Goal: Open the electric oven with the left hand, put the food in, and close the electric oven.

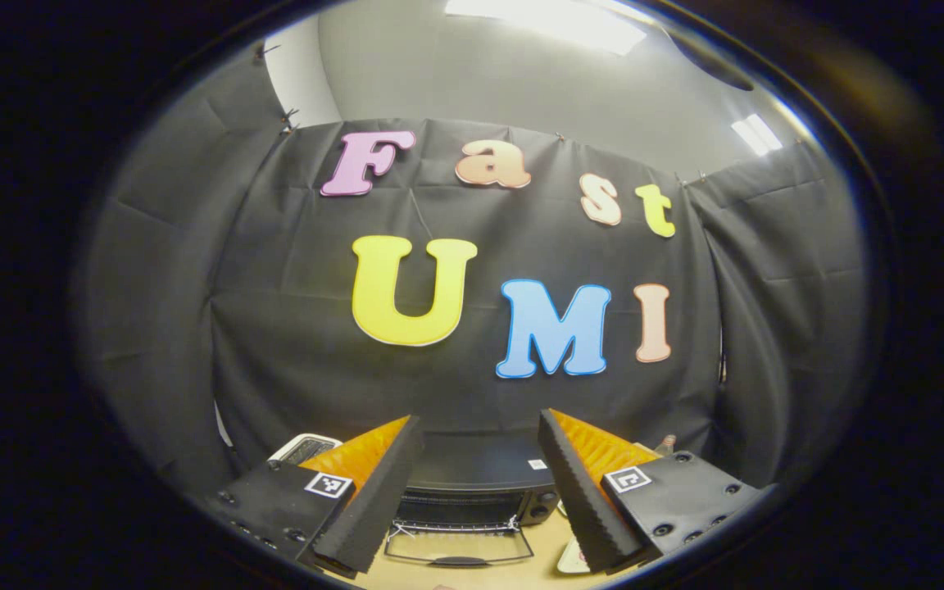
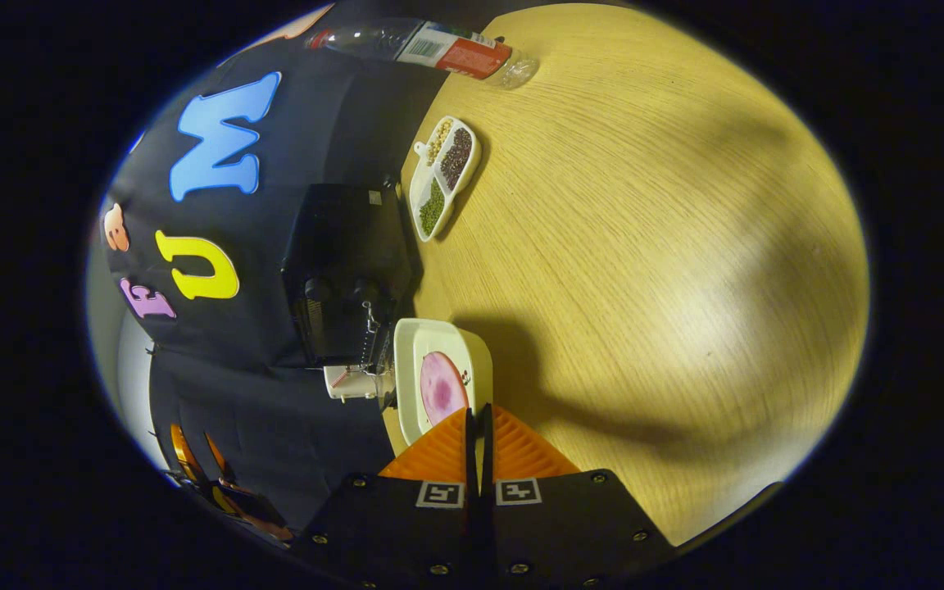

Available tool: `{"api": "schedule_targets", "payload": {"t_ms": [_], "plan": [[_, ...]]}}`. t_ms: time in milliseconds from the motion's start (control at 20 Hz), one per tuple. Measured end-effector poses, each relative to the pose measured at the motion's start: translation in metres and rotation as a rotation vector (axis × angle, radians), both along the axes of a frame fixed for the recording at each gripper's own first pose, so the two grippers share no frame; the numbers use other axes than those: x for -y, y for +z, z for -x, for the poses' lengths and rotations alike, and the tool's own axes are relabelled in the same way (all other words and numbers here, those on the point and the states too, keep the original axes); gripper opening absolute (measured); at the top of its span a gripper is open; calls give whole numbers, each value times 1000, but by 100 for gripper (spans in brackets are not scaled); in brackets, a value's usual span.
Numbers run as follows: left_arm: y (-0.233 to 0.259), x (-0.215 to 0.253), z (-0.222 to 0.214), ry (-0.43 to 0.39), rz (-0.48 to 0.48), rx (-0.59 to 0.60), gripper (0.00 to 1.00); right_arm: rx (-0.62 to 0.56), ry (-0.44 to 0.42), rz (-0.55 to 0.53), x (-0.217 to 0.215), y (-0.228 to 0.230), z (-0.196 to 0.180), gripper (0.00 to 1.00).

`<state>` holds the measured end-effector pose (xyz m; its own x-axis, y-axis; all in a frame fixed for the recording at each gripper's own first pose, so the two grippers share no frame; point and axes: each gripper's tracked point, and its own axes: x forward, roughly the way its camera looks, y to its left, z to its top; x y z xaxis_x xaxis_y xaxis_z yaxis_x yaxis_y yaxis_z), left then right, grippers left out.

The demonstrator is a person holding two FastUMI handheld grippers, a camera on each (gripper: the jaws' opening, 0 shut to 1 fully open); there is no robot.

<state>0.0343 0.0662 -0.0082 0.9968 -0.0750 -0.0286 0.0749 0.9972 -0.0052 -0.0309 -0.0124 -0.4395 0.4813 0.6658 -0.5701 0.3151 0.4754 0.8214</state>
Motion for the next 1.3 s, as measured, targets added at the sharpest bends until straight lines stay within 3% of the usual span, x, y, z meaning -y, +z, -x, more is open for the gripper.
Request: {"api": "schedule_targets", "payload": {"t_ms": [50, 100, 200, 250, 300, 500, 600, 650, 750, 850, 900, 950, 1100, 1250, 1300], "plan": [[2, -2, -1, -2, 2, 5, 100, 6, -13, -2, -4, 5, 2, 0], [1, -4, 0, -4, 3, 8, 92, 12, -29, -1, -9, 10, 5, 0], [0, -11, 0, -6, -2, 10, 92, 25, -63, 3, -19, 19, 8, 0], [0, -14, -1, -8, -6, 9, 100, 33, -82, 7, -25, 24, 9, 0], [-1, -17, 1, -11, -12, 9, 92, 40, -96, 11, -35, 29, 11, 0], [-2, -34, 8, -27, -28, 12, 100, 34, -151, 13, -81, 42, 6, 0], [-2, -42, 12, -32, -27, 15, 96, 32, -177, 12, -106, 47, 0, 0], [-2, -49, 14, -31, -27, 14, 100, 30, -195, 7, -120, 50, -6, 0], [-4, -60, 19, -32, -19, 12, 92, 26, -232, -10, -143, 52, -19, 0], [-4, -75, 23, -22, -13, 8, 100, 18, -268, -19, -165, 50, -35, 0], [-5, -83, 25, -14, -10, 5, 92, 13, -286, -14, -173, 48, -43, 0], [-6, -92, 28, -4, -6, 5, 100, 10, -307, -9, -181, 47, -51, 0], [-5, -117, 34, 27, 1, 5, 92, 5, -361, 18, -202, 41, -75, 0], [-12, -139, 35, 51, 15, -10, 92, -13, -423, 22, -222, 36, -101, 0], [-14, -146, 36, 59, 18, -18, 96, -14, -449, 20, -227, 36, -109, 0]]}}
